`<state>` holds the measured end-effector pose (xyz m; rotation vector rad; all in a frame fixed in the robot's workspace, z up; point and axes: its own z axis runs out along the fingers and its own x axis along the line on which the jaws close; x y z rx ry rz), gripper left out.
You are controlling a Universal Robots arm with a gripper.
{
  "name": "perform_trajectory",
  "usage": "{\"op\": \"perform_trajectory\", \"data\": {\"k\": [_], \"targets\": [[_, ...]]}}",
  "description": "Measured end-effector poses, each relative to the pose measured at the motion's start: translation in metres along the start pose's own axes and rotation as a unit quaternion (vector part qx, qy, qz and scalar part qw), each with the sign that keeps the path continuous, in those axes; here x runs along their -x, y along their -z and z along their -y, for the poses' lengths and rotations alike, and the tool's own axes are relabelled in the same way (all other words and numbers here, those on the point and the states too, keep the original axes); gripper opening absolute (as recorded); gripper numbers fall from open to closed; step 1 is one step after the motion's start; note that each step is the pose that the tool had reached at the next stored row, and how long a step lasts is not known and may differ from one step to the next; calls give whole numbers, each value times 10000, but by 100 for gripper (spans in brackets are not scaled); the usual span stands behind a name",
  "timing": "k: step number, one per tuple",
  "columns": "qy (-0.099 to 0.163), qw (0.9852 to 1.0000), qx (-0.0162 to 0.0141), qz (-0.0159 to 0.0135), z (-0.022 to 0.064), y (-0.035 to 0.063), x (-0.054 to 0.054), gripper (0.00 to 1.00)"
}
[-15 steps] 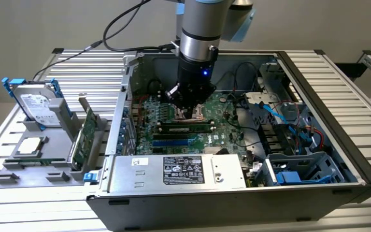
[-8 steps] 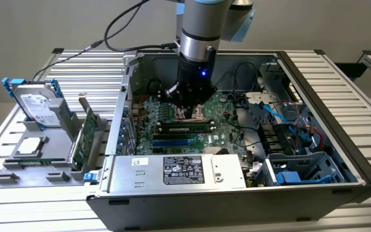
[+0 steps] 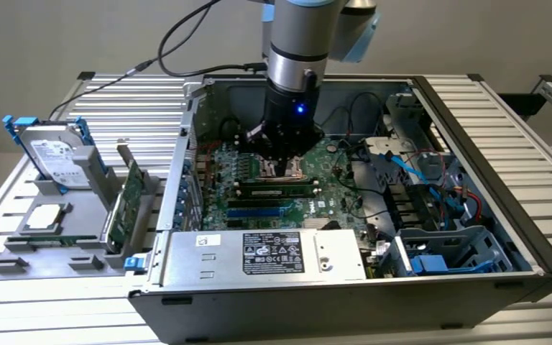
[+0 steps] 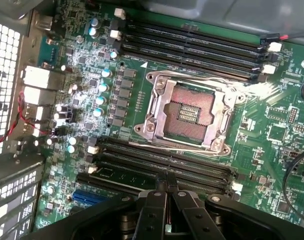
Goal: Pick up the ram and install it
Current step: 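Press down the ram until it locks into place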
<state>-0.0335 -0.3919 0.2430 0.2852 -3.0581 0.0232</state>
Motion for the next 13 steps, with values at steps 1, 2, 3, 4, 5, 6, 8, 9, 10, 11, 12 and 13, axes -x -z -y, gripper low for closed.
{"op": "perform_trajectory", "data": {"k": [1, 2, 3, 4, 5, 6, 8, 9, 10, 11, 12, 13], "targets": [[-70, 10000, 4, 3, 0, -1, 0, 11], [-140, 9999, 9, 6, 0, -1, 0, 11], [-211, 9998, 12, 9, 0, -1, 0, 11], [-285, 9996, 17, 13, 0, -1, 0, 11], [-357, 9994, 22, 16, 0, -2, 0, 11], [-425, 9991, 26, 19, 0, -2, 1, 11], [-564, 9984, 34, 25, 0, -2, 1, 11], [-631, 9980, 39, 27, 0, -3, 1, 11], [-693, 9976, 41, 29, 0, -3, 0, 11], [-734, 9973, 42, 32, 0, -3, 0, 11], [-766, 9971, 43, 33, 2, -3, -1, 11], [-785, 9969, 44, 35, 6, -3, -2, 11]]}}
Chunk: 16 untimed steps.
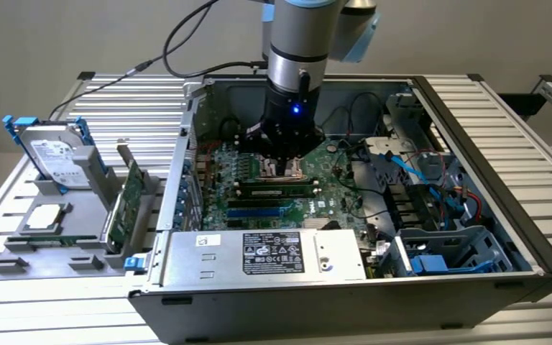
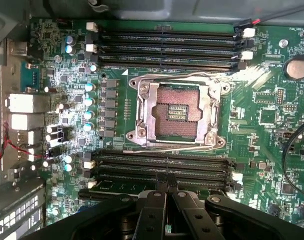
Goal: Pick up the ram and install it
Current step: 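Press down the ram until it locks into place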
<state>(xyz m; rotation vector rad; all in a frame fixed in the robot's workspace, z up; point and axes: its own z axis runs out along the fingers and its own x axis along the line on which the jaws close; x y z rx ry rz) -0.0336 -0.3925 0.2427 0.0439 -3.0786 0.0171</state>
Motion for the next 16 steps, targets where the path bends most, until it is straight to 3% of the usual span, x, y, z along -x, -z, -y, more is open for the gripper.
{"op": "perform_trajectory", "data": {"k": [12, 16], "targets": [[-98, 10000, 7, 1, 141, 5, -2, 11], [-101, 9999, 9, 0, 145, 6, -3, 11]]}}
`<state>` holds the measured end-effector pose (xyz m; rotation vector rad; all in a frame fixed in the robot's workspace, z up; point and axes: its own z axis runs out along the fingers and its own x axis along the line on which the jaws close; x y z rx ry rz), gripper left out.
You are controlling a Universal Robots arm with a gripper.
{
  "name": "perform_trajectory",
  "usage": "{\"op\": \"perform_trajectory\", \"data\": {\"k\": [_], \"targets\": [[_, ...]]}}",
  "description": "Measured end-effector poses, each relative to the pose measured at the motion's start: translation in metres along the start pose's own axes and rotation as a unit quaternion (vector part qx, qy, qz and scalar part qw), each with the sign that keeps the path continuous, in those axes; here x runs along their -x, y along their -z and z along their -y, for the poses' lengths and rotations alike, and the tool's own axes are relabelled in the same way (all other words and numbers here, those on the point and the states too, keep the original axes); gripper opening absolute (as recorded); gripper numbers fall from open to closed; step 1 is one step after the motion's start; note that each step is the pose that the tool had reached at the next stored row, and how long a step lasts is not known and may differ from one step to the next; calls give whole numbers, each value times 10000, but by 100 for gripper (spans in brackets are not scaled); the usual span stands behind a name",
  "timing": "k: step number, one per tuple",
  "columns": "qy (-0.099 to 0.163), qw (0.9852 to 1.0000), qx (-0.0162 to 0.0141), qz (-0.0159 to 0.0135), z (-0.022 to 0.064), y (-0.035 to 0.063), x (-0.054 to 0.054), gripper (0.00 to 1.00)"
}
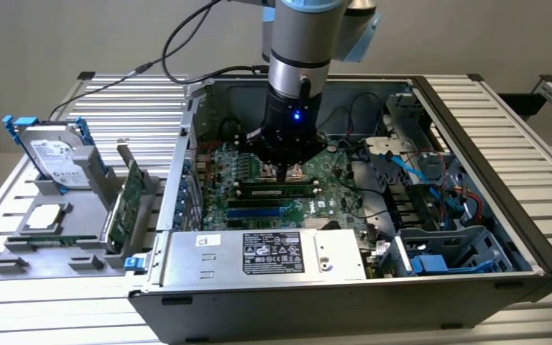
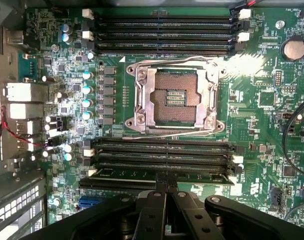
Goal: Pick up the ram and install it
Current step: 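Press down the ram until it locks into place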
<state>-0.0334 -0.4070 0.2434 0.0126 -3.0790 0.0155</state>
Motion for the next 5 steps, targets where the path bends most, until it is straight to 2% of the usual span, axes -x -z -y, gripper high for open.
{"op": "perform_trajectory", "data": {"k": [5], "targets": [[0, 10000, 2, 0, 1, 0, 0, 11]]}}
